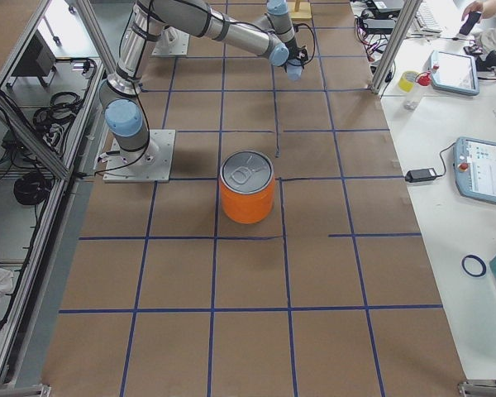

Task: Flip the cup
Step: 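Carry the white cup with the right gripper toward the left gripper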

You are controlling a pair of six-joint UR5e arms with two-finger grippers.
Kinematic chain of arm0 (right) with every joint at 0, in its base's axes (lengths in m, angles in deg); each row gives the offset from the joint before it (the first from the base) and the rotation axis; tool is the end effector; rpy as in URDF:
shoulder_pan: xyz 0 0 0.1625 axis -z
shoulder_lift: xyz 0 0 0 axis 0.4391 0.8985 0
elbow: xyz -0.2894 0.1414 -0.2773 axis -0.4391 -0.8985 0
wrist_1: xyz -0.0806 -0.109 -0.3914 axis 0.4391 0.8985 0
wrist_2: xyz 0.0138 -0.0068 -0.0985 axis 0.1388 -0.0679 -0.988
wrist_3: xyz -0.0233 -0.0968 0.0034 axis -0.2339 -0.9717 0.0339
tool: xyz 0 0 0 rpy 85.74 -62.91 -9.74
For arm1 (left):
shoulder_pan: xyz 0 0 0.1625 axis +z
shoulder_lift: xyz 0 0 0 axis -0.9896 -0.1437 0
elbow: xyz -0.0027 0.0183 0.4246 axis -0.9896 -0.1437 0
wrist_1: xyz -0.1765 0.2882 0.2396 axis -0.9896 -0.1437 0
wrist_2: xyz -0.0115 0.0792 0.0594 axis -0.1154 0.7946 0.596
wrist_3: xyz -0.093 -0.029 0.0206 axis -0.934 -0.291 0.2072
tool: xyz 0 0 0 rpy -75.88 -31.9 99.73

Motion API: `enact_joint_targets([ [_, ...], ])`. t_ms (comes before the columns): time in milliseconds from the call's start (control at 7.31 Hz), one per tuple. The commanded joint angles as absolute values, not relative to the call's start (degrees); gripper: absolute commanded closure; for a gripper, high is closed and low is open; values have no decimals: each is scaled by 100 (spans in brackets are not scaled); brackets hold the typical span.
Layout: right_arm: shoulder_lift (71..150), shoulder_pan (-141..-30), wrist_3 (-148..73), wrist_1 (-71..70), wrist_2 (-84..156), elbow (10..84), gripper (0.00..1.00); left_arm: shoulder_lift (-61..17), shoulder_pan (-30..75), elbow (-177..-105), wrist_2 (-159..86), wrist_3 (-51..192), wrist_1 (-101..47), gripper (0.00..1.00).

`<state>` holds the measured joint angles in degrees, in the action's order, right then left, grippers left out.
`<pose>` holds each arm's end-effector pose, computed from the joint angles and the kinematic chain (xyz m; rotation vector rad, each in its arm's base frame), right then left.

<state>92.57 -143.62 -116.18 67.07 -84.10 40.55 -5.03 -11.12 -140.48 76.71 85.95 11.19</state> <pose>0.4383 -0.5765 0.2168 2.0146 -2.0769 0.4421 -0.1564 -0.5174 0.4829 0.0953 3.1042 -0.2477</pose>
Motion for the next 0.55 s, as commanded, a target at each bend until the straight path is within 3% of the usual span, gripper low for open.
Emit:
enact_joint_targets([
  [0, 9223, -14592, -12057, 6724, -8420, 4080, 84, -504, -1107, -14048, 7672, 8595, 1115, 0],
  [410, 9109, -14610, -12048, 6627, -8376, 4098, 73, -504, -1107, -14048, 7663, 8595, 1124, 0],
])
